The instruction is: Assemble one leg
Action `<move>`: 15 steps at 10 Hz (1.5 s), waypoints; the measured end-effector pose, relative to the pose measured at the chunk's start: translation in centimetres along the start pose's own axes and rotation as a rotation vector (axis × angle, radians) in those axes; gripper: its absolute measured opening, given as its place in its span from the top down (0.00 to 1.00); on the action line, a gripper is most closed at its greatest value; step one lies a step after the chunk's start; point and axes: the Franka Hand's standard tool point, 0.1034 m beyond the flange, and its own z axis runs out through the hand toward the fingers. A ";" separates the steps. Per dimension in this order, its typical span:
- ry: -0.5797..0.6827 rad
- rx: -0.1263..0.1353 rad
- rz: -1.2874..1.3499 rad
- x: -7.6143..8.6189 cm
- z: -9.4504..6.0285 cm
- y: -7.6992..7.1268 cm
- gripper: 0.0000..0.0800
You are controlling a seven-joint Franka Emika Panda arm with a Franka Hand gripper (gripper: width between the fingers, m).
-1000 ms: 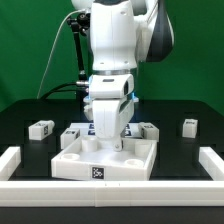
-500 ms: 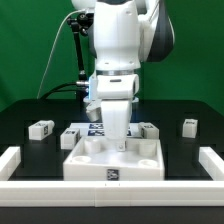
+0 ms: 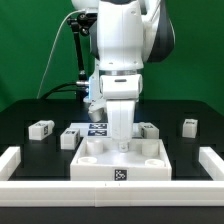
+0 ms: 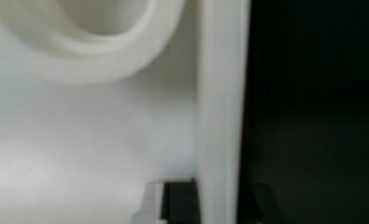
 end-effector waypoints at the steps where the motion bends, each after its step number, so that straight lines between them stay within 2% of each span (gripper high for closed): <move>1: 0.000 0.001 -0.005 0.1 0.0 0.0 0.94; 3: -0.002 0.028 -0.061 1.8 0.0 0.1 0.94; 6: 0.005 0.043 -0.079 5.1 0.2 0.3 0.94; 8: 0.015 0.045 -0.092 6.6 0.3 1.7 0.94; 9: 0.016 0.045 -0.091 6.7 0.4 2.3 0.94; 11: 0.011 0.064 -0.077 6.9 0.4 3.4 0.94; 12: 0.007 0.073 -0.055 6.9 0.4 3.4 0.94; 14: 0.007 0.074 -0.050 6.9 0.4 3.3 0.94; 15: 0.007 0.074 -0.049 6.9 0.4 3.3 0.82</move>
Offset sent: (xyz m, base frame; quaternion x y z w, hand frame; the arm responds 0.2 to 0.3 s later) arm 0.0120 0.0404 -0.0064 0.0116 -0.0074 -0.0416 0.9990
